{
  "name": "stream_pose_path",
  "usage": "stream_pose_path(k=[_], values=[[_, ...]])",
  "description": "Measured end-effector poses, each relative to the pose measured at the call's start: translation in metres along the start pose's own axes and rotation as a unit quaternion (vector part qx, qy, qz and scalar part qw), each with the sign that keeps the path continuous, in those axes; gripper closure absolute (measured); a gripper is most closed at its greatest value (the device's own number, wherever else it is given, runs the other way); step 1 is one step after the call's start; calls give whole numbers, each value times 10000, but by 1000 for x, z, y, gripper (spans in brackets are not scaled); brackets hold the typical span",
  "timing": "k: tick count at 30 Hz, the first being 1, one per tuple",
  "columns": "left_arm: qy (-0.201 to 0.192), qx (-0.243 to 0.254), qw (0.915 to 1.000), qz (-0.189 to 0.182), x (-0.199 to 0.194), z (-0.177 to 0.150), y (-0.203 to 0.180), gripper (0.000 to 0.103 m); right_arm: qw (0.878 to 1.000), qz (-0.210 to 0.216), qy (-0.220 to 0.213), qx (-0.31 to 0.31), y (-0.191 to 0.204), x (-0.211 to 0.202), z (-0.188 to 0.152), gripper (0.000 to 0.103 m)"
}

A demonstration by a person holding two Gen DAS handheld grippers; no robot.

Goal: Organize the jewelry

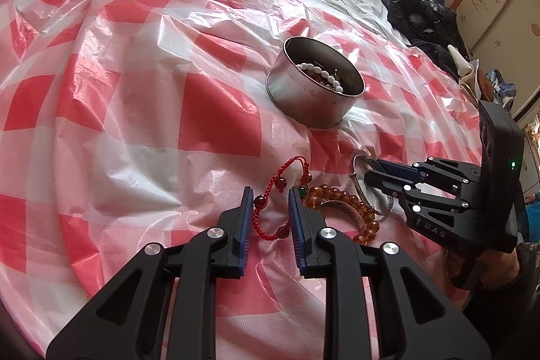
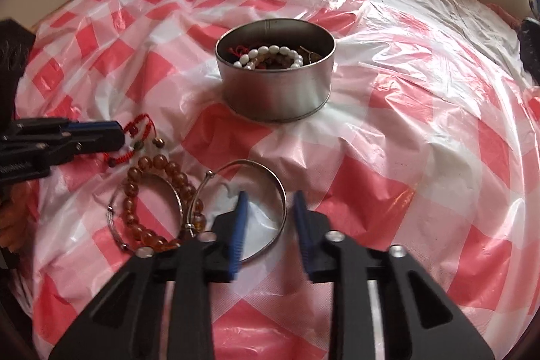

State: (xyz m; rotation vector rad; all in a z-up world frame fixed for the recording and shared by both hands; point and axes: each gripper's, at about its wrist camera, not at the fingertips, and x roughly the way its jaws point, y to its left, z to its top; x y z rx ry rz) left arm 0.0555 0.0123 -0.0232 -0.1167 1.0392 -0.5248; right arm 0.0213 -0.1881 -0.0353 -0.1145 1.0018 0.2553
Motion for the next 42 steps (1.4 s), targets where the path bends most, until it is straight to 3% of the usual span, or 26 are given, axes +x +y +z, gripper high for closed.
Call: stream_pose_path(k=[2,8,22,23,26,30,37,42], values=[[-6,8,10000,2,0,0,0,83,10000,0,-54,-5,-1,-4,0,100],[22,43,10000,11,1,0,-2,83,9995,-43,-266,170,-11,-15,2,100],[86,83,9999,34,6,-2,-4,78,9997,-78,-106,221,-11,-7,1,99],[95,93,9999,39,6,-2,-4,77,9997,-70,-80,218,-11,-7,1,98],[111,134,9998,59,8,-3,-6,77,9998,-66,-32,180,-9,-5,0,73],[129,217,9996,96,8,-4,-9,77,9999,-138,-6,71,-5,-3,-1,73],[131,339,9992,165,8,-4,-13,77,9999,-127,-1,6,-3,-3,-1,94],[133,383,9990,181,8,-4,-13,77,9998,-148,-117,94,-7,-8,1,99]])
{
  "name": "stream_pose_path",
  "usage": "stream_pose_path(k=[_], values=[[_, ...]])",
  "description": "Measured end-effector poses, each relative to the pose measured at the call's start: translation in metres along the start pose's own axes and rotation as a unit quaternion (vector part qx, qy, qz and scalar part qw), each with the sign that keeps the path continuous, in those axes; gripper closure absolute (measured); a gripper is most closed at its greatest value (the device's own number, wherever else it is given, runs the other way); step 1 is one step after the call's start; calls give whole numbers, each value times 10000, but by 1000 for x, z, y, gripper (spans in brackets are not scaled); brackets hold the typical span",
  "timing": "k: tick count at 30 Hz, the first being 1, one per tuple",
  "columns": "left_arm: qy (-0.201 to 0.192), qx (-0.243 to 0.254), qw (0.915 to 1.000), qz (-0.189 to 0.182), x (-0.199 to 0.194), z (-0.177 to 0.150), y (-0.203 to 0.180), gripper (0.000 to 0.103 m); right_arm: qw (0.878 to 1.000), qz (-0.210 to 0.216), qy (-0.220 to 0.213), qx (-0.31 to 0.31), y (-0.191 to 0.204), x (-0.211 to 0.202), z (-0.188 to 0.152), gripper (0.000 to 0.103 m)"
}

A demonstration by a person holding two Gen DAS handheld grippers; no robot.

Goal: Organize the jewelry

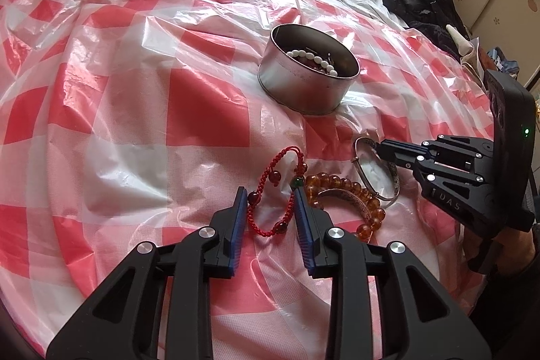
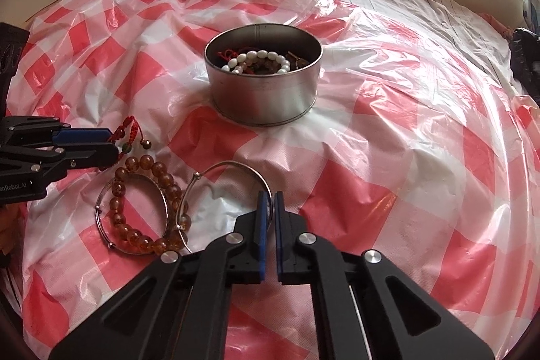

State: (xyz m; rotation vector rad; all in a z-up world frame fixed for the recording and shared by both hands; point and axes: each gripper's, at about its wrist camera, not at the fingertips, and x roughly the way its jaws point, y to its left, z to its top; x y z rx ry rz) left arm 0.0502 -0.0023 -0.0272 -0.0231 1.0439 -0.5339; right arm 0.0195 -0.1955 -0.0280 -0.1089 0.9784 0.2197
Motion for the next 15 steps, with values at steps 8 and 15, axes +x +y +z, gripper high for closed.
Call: stream_pose_path(k=[8,15], values=[[8,-3,10000,-4,0,1,0,77,9997,142,118,157,-4,3,0,93],[14,1,10000,-2,0,1,0,77,9997,199,126,59,1,4,-2,79]])
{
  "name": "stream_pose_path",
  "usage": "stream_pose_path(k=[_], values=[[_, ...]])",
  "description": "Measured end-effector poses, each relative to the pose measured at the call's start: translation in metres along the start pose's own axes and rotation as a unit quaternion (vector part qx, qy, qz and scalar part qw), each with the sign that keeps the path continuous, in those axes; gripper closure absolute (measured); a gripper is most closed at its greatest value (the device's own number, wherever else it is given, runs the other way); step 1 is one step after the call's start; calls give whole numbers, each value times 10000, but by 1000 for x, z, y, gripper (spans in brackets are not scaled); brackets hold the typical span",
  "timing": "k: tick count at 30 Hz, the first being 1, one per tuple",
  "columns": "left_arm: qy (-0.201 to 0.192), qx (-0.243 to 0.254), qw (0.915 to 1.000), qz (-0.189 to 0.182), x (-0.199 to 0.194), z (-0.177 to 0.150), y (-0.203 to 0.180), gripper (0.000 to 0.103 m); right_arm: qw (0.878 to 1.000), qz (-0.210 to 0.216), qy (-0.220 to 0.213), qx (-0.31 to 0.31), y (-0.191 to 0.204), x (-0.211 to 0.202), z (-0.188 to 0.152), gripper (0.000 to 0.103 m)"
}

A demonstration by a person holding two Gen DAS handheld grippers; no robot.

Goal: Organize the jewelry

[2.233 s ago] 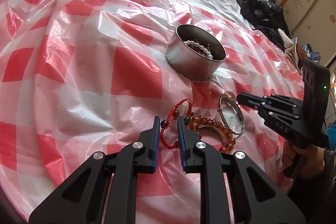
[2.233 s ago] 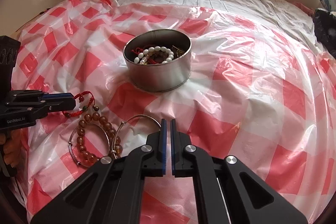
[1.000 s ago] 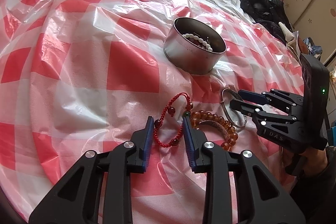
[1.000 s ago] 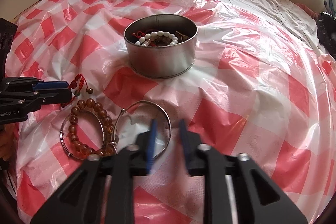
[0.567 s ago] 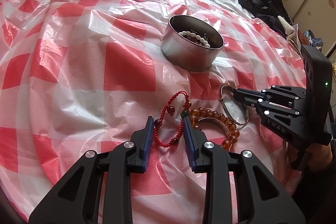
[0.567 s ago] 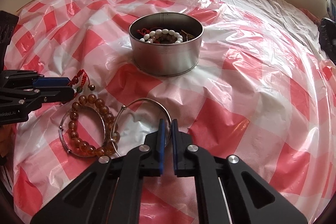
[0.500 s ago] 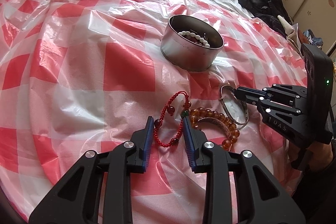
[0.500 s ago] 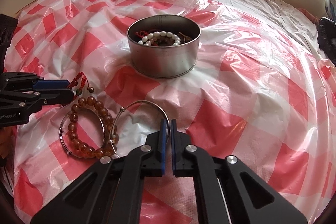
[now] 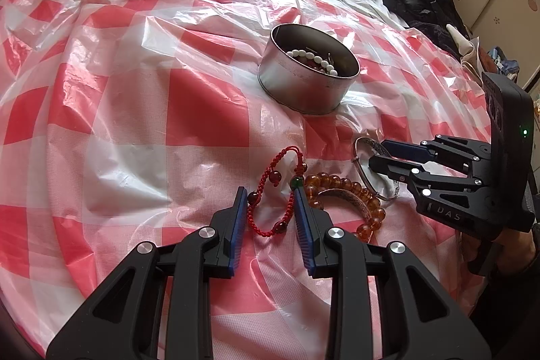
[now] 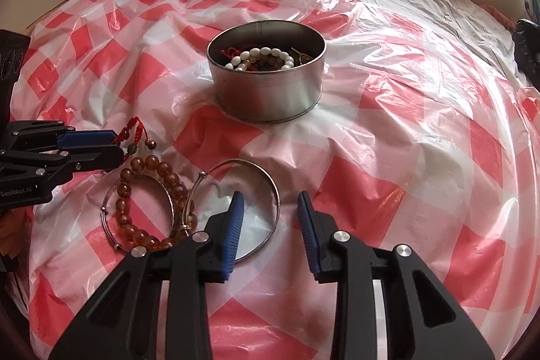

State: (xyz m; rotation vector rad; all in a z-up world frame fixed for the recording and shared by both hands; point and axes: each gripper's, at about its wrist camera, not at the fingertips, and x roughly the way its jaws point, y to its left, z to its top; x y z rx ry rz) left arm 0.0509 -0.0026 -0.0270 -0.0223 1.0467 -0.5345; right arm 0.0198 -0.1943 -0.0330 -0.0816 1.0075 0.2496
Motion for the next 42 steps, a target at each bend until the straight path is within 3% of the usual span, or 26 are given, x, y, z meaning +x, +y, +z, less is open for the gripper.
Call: stream_pose_path(k=[3,4,5,6,10,25,42], values=[[-8,27,10000,11,0,0,0,77,10000,-20,-20,-20,0,0,0,98],[-5,79,10000,8,0,0,-1,80,10000,-14,-44,-13,-1,-1,0,99],[12,176,9998,-12,0,-1,-4,94,10000,-26,-79,-14,-1,-2,1,99],[8,253,9997,-4,0,-1,-7,96,9999,-36,-115,-10,-1,-4,1,99],[-78,475,9988,62,-4,-1,-15,96,9996,-81,-265,87,-6,-11,3,99],[-632,292,9976,40,-27,6,-7,96,9989,-116,-412,196,-12,-15,7,99],[-762,351,9963,174,-28,10,-12,96,9979,26,-548,357,-14,-20,13,99]])
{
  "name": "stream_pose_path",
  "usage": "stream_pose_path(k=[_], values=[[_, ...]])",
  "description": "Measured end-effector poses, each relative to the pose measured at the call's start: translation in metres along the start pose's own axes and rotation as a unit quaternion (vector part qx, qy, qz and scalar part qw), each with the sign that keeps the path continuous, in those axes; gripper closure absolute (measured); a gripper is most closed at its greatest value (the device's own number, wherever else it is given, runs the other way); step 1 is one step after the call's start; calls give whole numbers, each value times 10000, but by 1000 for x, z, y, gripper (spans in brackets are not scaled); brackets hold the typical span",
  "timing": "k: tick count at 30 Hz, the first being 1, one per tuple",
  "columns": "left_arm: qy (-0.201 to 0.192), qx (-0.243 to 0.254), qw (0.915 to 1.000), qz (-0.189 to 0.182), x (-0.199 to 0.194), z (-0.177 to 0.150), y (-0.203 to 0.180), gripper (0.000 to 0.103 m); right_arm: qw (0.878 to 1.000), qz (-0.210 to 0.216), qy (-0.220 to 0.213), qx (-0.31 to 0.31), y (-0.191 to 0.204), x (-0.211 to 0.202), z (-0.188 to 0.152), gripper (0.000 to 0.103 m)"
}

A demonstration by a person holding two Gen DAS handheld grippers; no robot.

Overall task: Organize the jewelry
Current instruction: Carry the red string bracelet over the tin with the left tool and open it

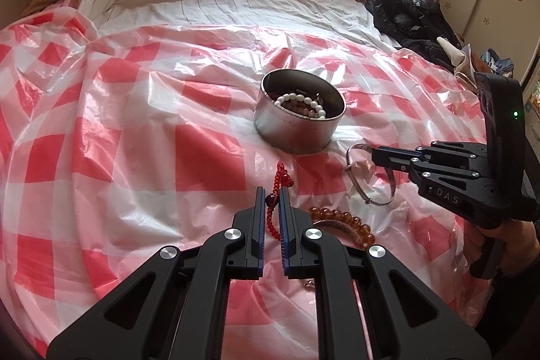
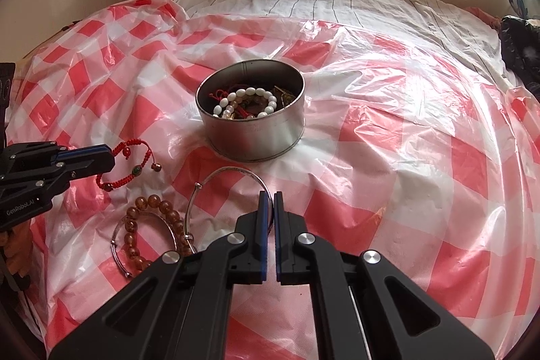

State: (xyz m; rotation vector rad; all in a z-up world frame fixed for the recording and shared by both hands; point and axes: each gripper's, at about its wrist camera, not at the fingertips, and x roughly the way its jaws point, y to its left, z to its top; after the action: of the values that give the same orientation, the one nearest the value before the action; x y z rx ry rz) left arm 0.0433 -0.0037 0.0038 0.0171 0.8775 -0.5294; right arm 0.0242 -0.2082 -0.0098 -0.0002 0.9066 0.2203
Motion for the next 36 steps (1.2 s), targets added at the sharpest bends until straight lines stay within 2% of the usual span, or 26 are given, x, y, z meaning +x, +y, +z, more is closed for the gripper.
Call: stream_pose_path(k=[5,15,26,36], values=[[-162,61,9997,-160,-7,10,-15,96,9999,68,-118,-32,5,-6,5,99],[-345,156,9991,-165,-11,35,-42,96,9994,68,-298,179,-5,-18,13,99],[-357,-39,9993,-75,6,53,-43,96,9983,-81,-438,375,-14,-21,19,99],[-395,-248,9988,-161,44,81,-46,96,9954,-383,-675,565,-24,-22,27,99]])
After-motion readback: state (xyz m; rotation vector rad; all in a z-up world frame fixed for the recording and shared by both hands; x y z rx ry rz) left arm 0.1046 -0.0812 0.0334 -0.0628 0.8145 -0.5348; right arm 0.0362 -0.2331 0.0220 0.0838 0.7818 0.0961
